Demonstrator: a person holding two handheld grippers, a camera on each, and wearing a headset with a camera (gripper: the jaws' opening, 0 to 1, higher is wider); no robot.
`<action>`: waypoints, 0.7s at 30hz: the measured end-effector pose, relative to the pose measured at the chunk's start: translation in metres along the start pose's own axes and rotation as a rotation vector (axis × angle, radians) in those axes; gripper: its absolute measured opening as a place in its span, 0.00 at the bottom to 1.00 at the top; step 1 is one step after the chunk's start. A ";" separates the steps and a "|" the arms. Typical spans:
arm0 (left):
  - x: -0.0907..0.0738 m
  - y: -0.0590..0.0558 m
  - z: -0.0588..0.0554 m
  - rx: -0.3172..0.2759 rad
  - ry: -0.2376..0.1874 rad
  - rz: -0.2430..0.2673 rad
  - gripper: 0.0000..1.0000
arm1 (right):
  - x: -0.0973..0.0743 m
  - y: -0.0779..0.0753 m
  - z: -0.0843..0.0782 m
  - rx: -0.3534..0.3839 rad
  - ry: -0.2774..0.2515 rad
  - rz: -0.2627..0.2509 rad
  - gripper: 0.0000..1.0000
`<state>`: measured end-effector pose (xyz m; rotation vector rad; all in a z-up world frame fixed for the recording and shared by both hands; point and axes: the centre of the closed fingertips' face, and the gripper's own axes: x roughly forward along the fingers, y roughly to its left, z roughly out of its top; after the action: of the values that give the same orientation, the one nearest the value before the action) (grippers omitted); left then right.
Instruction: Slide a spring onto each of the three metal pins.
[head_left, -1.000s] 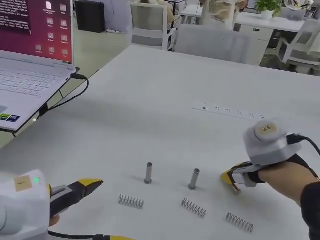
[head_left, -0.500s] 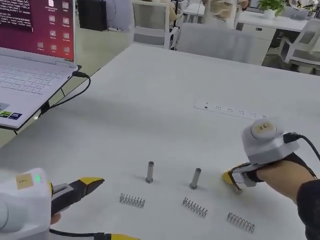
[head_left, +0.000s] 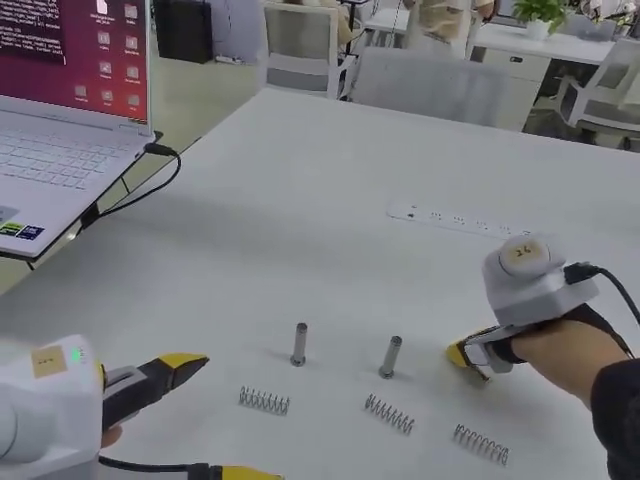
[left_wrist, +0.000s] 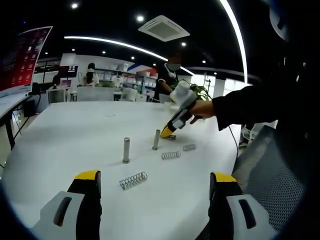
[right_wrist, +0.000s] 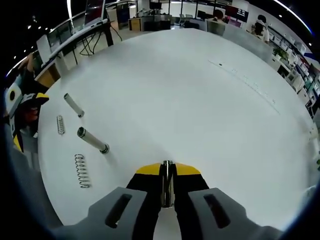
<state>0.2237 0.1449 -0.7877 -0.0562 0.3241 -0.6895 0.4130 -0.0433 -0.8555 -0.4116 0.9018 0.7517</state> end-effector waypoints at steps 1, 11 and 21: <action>0.000 0.000 0.000 0.000 0.000 -0.001 0.86 | -0.002 0.001 0.000 0.001 -0.005 -0.001 0.06; 0.003 -0.004 0.003 0.010 -0.004 -0.018 0.86 | -0.026 0.008 0.003 0.004 -0.049 -0.010 0.06; 0.004 -0.008 0.006 0.021 -0.004 -0.034 0.85 | -0.043 0.014 0.002 0.002 -0.077 -0.015 0.06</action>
<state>0.2242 0.1357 -0.7817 -0.0433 0.3128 -0.7258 0.3872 -0.0502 -0.8191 -0.3845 0.8262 0.7480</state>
